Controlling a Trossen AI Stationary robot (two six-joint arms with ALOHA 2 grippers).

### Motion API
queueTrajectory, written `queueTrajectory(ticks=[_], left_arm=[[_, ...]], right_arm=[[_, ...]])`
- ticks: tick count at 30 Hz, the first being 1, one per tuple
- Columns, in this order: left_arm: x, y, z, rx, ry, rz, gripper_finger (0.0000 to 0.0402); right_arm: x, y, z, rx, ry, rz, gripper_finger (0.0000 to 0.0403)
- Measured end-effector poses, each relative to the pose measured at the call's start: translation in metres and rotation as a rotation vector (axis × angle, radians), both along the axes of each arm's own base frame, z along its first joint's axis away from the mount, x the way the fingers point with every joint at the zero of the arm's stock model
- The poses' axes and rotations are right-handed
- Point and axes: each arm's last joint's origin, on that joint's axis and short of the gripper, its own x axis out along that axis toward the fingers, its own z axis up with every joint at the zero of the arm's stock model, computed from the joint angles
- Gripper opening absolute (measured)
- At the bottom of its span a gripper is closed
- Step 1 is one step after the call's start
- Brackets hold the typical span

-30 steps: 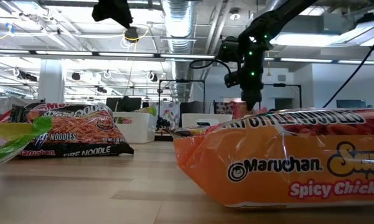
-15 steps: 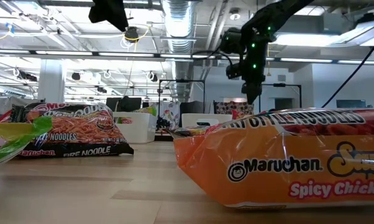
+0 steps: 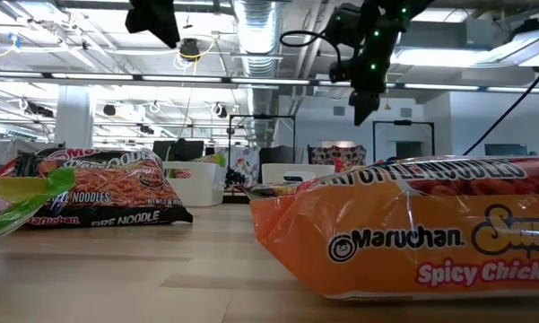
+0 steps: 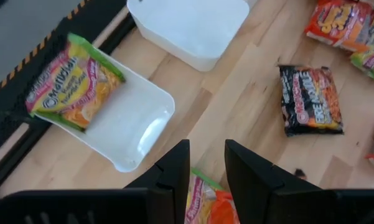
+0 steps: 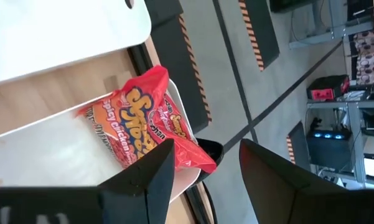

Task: Sort Maruchan noodles
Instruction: Put the black noodle pack into the middle white bin

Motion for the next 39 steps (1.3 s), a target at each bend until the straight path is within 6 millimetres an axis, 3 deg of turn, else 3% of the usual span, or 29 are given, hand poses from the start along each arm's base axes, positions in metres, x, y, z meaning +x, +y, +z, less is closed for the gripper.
queueTrajectory(ticks=[15, 19, 26, 31, 39], left_arm=[[-0.005, 0.0, -0.003, -0.025, 0.04, 0.095, 0.0174], [0.001, -0.01, -0.005, -0.119, -0.006, 0.076, 0.0176], [0.015, -0.039, -0.025, -0.193, 0.016, 0.025, 0.0176], [0.02, -0.059, -0.042, -0.25, 0.049, 0.015, 0.0176], [0.026, -0.088, -0.066, -0.328, 0.067, 0.016, 0.0176]], right_arm=[[0.003, 0.007, 0.001, 0.003, -0.021, 0.002, 0.0203], [0.003, 0.008, 0.001, 0.006, -0.015, 0.007, 0.0203], [0.004, 0.022, 0.001, -0.042, 0.066, -0.017, 0.0203], [0.007, 0.033, 0.016, -0.059, 0.089, 0.0, 0.0203], [0.014, 0.044, 0.053, -0.086, -0.015, 0.012, 0.0203]])
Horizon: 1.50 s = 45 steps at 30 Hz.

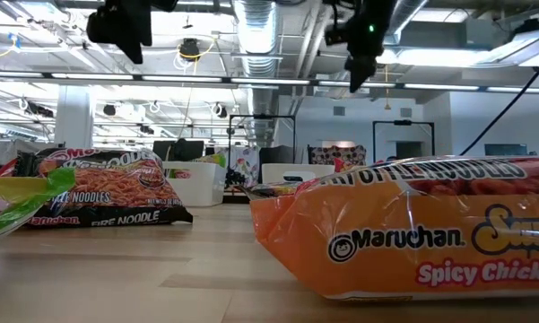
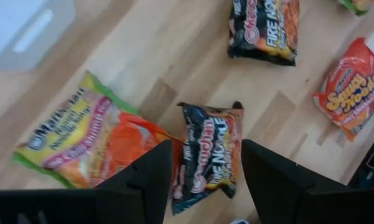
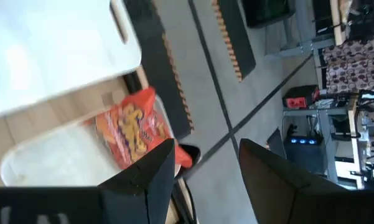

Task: Sort Maruchan noodles
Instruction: Put the black noodle pack into the middle white bin

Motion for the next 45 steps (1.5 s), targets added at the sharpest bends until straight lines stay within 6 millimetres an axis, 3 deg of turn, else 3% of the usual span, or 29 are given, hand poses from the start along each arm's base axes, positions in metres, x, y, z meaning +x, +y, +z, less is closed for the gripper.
queueTrajectory(ticks=[11, 24, 39, 45], left_arm=[[0.014, -0.031, -0.037, -0.03, 0.073, -0.016, 0.0176], [0.048, -0.061, -0.086, 0.002, 0.24, -0.072, 0.0176], [0.067, -0.085, -0.126, 0.01, 0.326, -0.04, 0.0176], [0.076, -0.091, -0.153, 0.029, 0.398, -0.03, 0.0176]], right_arm=[[-0.002, 0.015, 0.027, 0.022, -0.103, -0.041, 0.0203], [-0.001, 0.034, 0.024, 0.067, -0.156, -0.077, 0.0203], [-0.01, 0.07, 0.016, 0.148, -0.134, -0.146, 0.0203], [-0.007, 0.083, 0.015, 0.203, -0.16, -0.122, 0.0203]])
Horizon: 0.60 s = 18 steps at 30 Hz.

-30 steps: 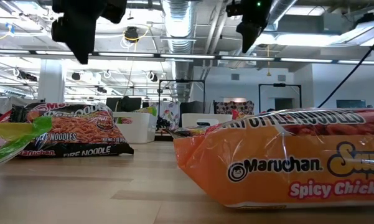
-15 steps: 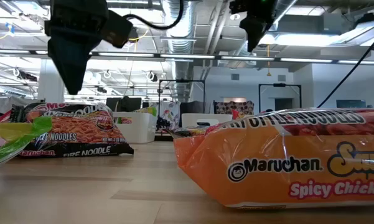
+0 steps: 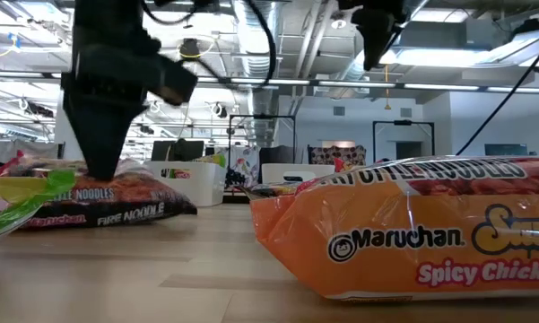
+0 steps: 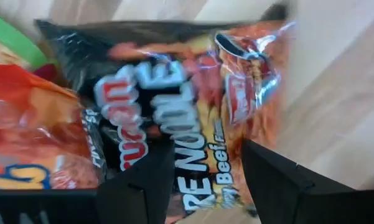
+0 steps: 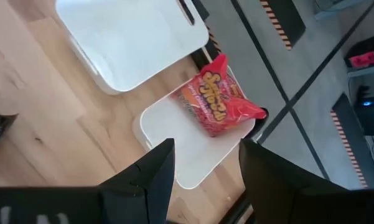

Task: Sort Maruchan noodles
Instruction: Put the black noodle pack into the middle white bin

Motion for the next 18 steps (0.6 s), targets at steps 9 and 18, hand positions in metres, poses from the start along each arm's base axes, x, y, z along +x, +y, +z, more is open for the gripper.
queueTrajectory(ticks=[9, 18], left_arm=[[0.005, -0.002, -0.018, 0.035, 0.054, 0.05, 0.0176], [0.009, -0.001, -0.02, 0.031, 0.025, -0.01, 0.0117]], right_arm=[[0.002, 0.012, 0.0, 0.005, -0.019, 0.022, 0.0203], [0.001, 0.013, 0.0, 0.005, -0.018, 0.021, 0.0203]])
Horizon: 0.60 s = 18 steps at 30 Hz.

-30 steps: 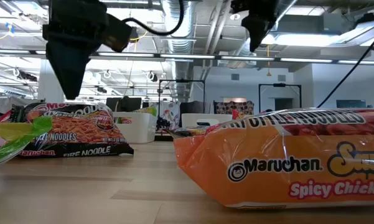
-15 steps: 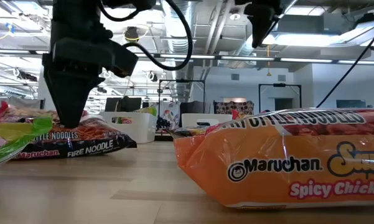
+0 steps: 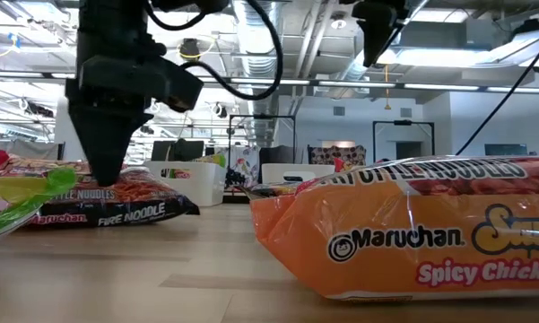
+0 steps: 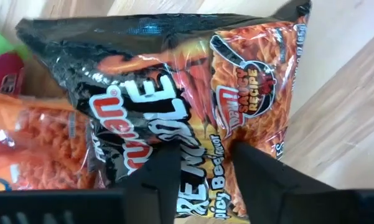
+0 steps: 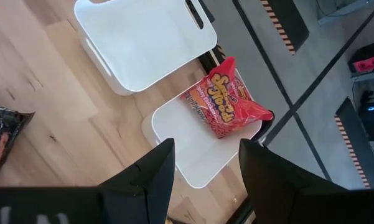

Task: Sort Maruchan noodles
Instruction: Put the black noodle pack into the middle white bin

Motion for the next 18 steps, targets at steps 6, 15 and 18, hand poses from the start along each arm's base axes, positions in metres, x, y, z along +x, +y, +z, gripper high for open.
queueTrajectory(ticks=[6, 15, 18], left_arm=[[0.004, 0.0, 0.001, 0.007, -0.037, -0.053, 0.0027], [0.019, -0.006, 0.017, 0.005, -0.088, -0.152, 0.0], [0.027, -0.01, 0.029, 0.004, -0.126, -0.192, 0.0001]], right_arm=[[0.0, 0.0, 0.0, 0.002, -0.009, -0.01, 0.0203], [0.0, 0.0, 0.0, 0.012, -0.049, -0.056, 0.0203], [0.0, 0.0, 0.0, 0.019, -0.071, -0.086, 0.0203]])
